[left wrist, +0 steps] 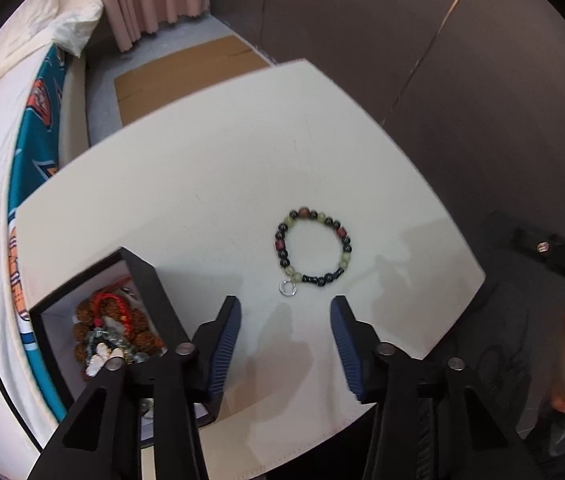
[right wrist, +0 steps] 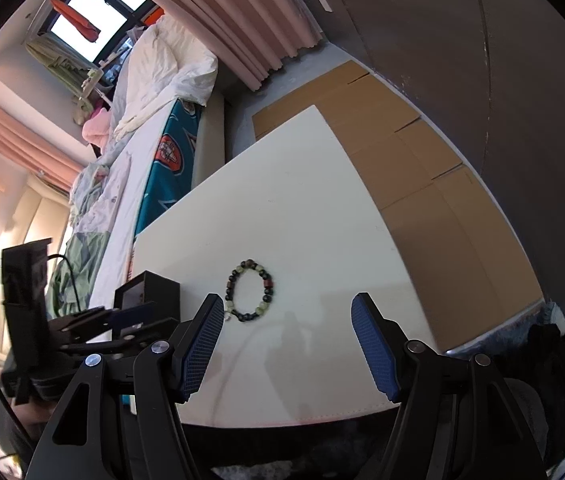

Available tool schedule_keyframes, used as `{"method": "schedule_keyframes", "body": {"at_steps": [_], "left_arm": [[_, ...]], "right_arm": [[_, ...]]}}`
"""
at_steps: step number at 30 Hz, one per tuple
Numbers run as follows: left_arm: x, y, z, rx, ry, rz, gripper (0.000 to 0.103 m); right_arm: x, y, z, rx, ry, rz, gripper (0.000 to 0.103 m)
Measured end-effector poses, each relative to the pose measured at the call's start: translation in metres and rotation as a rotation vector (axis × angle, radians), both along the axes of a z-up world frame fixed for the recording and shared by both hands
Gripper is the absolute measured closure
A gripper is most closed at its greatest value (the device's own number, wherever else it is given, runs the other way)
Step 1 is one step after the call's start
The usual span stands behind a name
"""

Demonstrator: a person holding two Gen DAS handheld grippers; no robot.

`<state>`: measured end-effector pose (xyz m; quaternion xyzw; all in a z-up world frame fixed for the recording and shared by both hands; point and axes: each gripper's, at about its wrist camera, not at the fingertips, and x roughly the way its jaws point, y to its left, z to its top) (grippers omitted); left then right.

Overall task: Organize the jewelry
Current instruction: 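Reach the left gripper to the small silver ring and close on it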

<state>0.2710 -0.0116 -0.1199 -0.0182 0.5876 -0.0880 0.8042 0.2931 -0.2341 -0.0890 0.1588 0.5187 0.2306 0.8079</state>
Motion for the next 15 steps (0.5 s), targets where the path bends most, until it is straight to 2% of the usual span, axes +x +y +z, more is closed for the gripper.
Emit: {"method": "schedule_keyframes", "body": {"at_steps": [4, 7, 10, 15], "left_arm": [[0.007, -0.006, -0.018, 0.013, 0.041, -0.012, 0.068], [0.013, -0.011, -0.028, 0.038, 0.055, -0.020, 0.069], [0.018, -0.014, -0.038, 0.050, 0.079, -0.026, 0.077], [0.024, -0.017, -0.048, 0.089, 0.089, -0.033, 0.077]], "right_arm": [[0.000, -0.006, -0.005, -0.008, 0.007, -0.006, 0.036], [0.000, -0.008, -0.008, -0.011, 0.016, -0.009, 0.036], [-0.001, -0.010, -0.011, -0.020, 0.019, -0.009, 0.036], [-0.001, -0.020, -0.013, -0.025, 0.018, -0.022, 0.036]]}}
